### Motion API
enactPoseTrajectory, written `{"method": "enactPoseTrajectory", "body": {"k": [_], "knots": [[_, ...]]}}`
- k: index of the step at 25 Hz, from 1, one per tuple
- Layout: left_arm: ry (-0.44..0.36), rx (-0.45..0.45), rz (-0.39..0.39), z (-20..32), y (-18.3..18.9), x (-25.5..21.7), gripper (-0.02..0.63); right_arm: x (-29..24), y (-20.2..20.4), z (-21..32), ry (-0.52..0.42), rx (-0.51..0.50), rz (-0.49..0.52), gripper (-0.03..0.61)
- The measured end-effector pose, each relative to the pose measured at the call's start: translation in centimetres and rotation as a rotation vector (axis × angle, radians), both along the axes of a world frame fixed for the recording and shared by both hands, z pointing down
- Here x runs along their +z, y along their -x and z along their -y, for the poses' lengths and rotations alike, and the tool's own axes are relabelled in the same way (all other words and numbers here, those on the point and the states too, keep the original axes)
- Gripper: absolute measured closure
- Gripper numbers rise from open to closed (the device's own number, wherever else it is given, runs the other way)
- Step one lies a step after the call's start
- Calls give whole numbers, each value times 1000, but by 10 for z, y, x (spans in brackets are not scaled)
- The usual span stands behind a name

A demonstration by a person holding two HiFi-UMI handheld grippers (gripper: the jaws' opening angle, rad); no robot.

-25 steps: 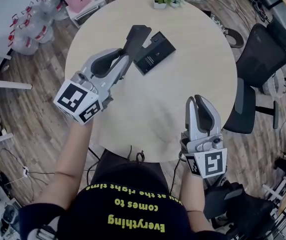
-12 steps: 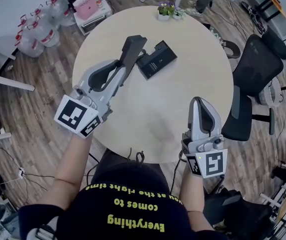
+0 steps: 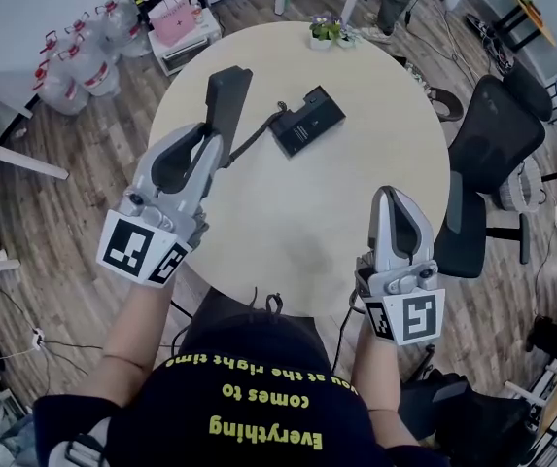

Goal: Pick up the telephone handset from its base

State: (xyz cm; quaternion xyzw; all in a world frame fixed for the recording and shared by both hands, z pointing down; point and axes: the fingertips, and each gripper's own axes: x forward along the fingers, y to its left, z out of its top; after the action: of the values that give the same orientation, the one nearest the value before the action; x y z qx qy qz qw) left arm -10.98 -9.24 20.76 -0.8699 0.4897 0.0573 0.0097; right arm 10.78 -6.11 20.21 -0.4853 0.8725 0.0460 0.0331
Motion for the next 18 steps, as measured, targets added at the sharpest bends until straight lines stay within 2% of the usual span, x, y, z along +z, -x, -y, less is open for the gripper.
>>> {"method": "enactPoseTrajectory", "body": {"k": [3, 18], "knots": [[-17, -25, -4, -9, 7, -1, 543, -7, 3, -4, -21, 4, -1, 568], [-8, 8, 21, -38, 1, 12, 543, -13, 5, -17, -41, 21, -13, 568]]}}
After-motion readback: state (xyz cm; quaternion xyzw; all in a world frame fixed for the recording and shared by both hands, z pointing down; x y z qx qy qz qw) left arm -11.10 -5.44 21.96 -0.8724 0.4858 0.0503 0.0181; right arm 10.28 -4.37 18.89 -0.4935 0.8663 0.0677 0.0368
